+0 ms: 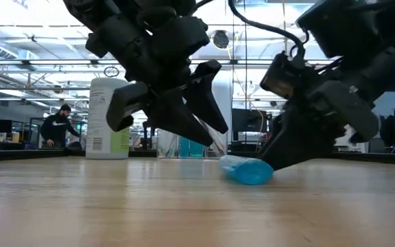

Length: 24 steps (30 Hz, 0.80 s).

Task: Pick & Place toothbrushing station
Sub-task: Put the blue mouthwash into the transparent organizer

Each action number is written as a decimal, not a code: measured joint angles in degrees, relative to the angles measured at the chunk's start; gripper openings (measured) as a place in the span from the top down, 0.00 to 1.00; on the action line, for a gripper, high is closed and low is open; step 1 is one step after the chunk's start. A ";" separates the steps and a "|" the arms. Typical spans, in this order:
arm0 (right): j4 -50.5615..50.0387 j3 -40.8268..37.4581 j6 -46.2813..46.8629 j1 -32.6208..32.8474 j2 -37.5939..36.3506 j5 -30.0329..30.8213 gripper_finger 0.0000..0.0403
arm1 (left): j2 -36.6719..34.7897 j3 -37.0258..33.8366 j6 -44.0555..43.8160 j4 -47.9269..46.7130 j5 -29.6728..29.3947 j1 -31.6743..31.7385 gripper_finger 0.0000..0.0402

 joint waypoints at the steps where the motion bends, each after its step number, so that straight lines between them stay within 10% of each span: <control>1: 2.04 0.01 -0.16 -0.03 0.92 0.15 0.65 | 0.00 0.00 0.23 0.00 -0.04 0.23 0.55; 24: 7.37 0.15 -2.41 -2.50 2.78 -7.04 0.65 | 6.32 0.02 3.85 5.58 3.88 0.50 0.55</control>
